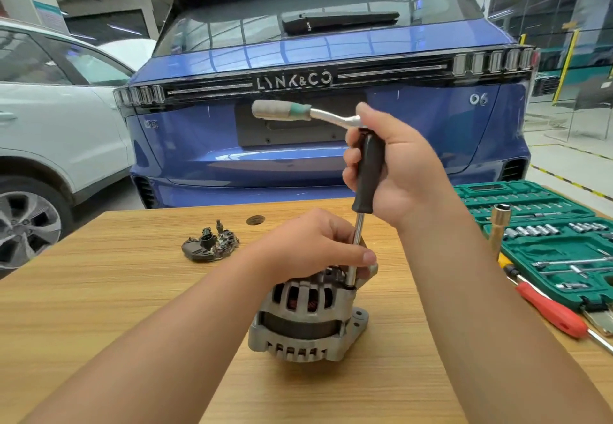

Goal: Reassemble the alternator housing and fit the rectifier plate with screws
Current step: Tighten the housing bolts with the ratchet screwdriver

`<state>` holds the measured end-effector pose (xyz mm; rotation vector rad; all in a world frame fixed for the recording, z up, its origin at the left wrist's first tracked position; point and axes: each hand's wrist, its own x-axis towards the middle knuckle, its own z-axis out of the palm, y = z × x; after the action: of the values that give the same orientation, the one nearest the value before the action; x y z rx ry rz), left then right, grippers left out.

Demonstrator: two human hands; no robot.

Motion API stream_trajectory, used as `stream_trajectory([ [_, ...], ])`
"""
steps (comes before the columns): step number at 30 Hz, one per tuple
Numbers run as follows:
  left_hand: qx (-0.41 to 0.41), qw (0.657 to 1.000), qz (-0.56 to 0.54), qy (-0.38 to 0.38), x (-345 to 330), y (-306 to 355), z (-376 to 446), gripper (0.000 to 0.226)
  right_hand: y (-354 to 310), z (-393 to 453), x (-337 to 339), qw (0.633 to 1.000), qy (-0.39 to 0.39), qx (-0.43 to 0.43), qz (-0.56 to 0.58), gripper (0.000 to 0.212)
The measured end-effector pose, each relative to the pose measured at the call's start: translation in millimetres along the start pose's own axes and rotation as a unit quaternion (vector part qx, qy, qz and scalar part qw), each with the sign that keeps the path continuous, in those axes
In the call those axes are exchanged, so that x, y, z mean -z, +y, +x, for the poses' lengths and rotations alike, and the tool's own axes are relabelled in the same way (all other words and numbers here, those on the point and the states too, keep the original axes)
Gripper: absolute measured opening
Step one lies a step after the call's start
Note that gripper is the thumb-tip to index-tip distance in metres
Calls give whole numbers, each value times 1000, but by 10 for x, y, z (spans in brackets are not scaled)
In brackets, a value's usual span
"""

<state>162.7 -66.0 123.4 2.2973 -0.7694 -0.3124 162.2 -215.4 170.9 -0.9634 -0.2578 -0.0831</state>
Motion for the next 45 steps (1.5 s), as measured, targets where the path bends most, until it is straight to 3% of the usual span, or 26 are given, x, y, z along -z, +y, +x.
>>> stream_trajectory([
  [4, -6, 1000, -10, 4, 37, -24, -2, 13, -80, 13, 124, 986, -87, -110, 92, 37],
  [10, -9, 999, -39, 11, 47, -45, 0, 6, -89, 30, 112, 985, 1, -116, 126, 29],
  [12, -13, 999, -49, 12, 48, -57, -1, 3, -47, 14, 75, 990, 32, -67, 119, 18],
  [14, -22, 998, -60, 15, 45, -65, 8, 7, 54, 11, 18, 992, 82, 51, 78, 12],
  [16, -30, 997, -67, 20, 41, -71, 16, 11, 167, -33, -52, 964, 131, 215, -87, 17],
  [18, -34, 997, -72, 17, 46, -71, 8, 8, 242, -61, -82, 925, 96, 307, -205, 18],
  [19, -37, 996, -75, 15, 49, -73, 0, 7, 258, -69, -81, 927, 55, 307, -208, 21],
  [22, -38, 997, -72, 14, 55, -72, -17, 9, 202, -70, -59, 975, -37, 203, -76, 36],
  [27, -35, 997, -67, 11, 46, -60, -1, 11, 124, -47, 32, 993, -52, 110, -7, 22],
  [31, -40, 997, -64, -8, 39, -57, 4, 10, 90, -42, 33, 975, 54, 187, -104, 36],
  [34, -46, 997, -58, -22, 21, -49, 0, 7, 75, -47, 42, 961, 118, 200, -149, 25],
  [37, -45, 997, -56, -14, 34, -59, -6, 2, -6, -75, 44, 999, 21, 36, 9, 24],
  [40, -50, 996, -76, -8, 56, -72, -18, 6, -78, -89, 55, 989, -88, -89, 79, 45],
  [42, -55, 996, -75, -8, 55, -80, -13, 7, -91, -87, 56, 986, -88, -105, 96, 46],
  [45, -52, 996, -77, -4, 56, -105, 6, 7, -93, -91, 36, 987, -24, -81, 136, 32],
])
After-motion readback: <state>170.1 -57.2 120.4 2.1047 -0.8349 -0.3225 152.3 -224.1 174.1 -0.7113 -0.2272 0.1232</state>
